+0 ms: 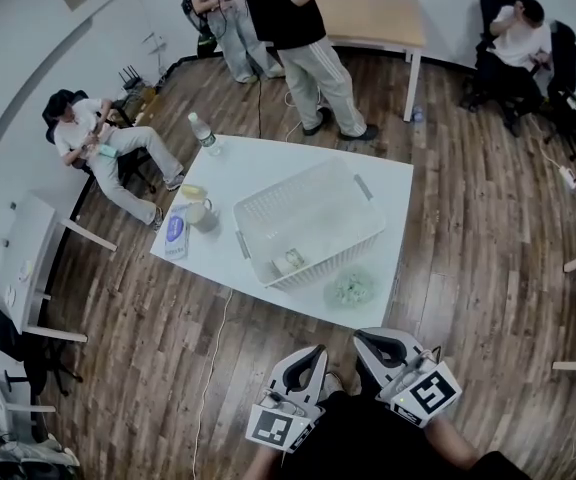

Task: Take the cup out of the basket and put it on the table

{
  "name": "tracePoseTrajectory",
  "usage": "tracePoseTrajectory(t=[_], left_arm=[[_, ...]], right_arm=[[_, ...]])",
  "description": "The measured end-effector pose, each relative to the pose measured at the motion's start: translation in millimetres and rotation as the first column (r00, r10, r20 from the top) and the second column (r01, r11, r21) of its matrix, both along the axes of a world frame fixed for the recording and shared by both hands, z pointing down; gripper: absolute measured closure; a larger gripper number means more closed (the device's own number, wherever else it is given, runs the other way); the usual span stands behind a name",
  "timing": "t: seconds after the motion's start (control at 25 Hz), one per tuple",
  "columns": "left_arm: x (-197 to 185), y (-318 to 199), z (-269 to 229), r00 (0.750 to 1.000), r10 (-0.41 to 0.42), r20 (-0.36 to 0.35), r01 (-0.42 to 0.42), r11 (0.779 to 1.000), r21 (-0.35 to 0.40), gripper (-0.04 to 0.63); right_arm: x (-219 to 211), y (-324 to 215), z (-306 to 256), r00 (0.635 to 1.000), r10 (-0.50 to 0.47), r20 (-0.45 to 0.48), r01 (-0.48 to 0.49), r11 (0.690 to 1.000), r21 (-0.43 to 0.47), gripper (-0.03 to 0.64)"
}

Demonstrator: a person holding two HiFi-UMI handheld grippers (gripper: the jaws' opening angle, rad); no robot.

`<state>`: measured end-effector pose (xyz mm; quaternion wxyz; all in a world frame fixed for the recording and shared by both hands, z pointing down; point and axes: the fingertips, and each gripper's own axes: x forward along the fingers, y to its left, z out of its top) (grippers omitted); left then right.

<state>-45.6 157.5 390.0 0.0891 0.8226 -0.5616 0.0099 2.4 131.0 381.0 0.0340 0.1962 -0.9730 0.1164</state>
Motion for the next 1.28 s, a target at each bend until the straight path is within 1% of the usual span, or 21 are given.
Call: tracePoseTrajectory(t=[0.24, 0.36, 0.52, 0.64, 0.72, 0.84, 0.96, 1.12, 1.28], left_arm=[[11.1, -57.5, -3.5, 1.0, -0.017, -0.021, 0.017, 1.0, -0.013, 0.584], [17.9, -77.3, -2.4, 0.999, -0.044, -0.021, 0.044, 0.999, -0.021, 0.584], [23.9, -90.6, -0.8, 0.996, -0.086, -0.025, 0.085, 0.996, -0.036, 0.584], [20.3, -94.6, 0.0, 0.993, -0.11, -0.029, 0.109, 0.993, -0.045, 0.584], [14.2, -97.1, 4.3, 0.993, -0.113, -0.039, 0.11, 0.992, -0.062, 0.584], [1.2, -106.5, 7.8, 0.994, -0.097, -0.046, 0.094, 0.993, -0.067, 0.584], [-11.9, -119.3, 7.9, 0.998, -0.057, -0.04, 0.054, 0.996, -0.07, 0.584], [-23.0, -138.2, 6.0, 1.0, 0.029, -0.01, -0.03, 0.998, -0.064, 0.584], [-37.7, -154.5, 14.1, 0.996, 0.082, 0.027, -0.079, 0.992, -0.099, 0.584]], right_arm=[[14.8, -56.6, 1.1, 1.0, -0.016, -0.009, 0.016, 1.0, 0.0, 0.592], [24.4, -79.5, 5.3, 0.999, -0.033, -0.008, 0.033, 0.999, -0.008, 0.592], [28.0, -99.1, 8.1, 0.997, -0.072, -0.002, 0.072, 0.997, -0.025, 0.592], [18.5, -111.5, 12.2, 0.996, -0.089, 0.002, 0.089, 0.995, -0.037, 0.592], [9.3, -116.2, 16.2, 0.996, -0.089, -0.003, 0.089, 0.995, -0.042, 0.592], [-2.7, -120.2, 18.1, 0.996, -0.079, -0.032, 0.078, 0.997, -0.028, 0.592], [-10.6, -122.8, 14.8, 0.997, -0.063, -0.053, 0.062, 0.998, -0.027, 0.592], [-14.9, -134.0, 14.1, 0.999, 0.011, -0.052, -0.012, 0.999, -0.032, 0.592], [-15.9, -137.3, 18.0, 0.996, 0.055, -0.074, -0.058, 0.998, -0.037, 0.592]])
